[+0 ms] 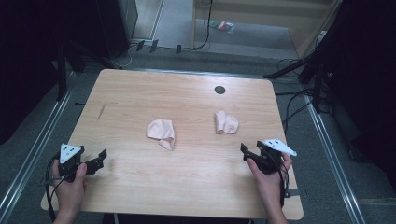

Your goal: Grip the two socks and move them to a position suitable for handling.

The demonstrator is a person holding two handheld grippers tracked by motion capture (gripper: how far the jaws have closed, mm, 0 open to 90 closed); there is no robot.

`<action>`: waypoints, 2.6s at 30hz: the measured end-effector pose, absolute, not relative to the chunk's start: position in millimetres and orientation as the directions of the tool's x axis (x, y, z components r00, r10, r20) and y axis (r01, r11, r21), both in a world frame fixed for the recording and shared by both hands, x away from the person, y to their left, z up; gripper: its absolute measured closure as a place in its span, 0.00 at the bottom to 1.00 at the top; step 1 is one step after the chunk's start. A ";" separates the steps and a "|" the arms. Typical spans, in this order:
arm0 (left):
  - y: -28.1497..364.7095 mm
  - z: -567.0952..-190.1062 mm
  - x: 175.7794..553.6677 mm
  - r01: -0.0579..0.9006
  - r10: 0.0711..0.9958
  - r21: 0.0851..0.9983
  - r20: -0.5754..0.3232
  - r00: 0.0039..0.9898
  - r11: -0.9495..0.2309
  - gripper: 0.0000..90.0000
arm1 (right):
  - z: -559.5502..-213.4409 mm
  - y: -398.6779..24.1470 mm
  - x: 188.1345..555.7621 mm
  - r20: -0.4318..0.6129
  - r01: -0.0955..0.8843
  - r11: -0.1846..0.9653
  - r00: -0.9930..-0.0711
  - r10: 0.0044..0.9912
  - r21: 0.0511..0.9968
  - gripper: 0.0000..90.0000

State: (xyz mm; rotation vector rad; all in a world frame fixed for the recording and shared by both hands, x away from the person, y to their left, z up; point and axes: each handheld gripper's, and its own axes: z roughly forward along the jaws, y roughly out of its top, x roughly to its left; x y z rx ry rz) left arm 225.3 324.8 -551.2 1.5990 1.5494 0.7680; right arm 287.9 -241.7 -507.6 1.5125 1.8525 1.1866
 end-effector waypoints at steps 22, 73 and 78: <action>325.2 -551.1 225.2 0.534 0.993 0.845 -0.086 0.086 0.027 0.16 | -519.5 -167.7 374.6 0.113 0.590 0.096 -0.307 0.945 0.802 0.43; 270.8 -525.7 217.5 0.472 0.977 0.880 -0.048 0.208 -0.057 0.16 | -468.1 -156.9 281.1 0.163 0.526 0.121 -0.462 0.872 0.842 0.99; 255.5 -519.3 215.5 0.465 0.969 0.882 -0.046 0.242 -0.075 0.16 | -466.0 -152.6 267.8 0.173 0.523 0.125 -0.484 0.858 0.843 0.99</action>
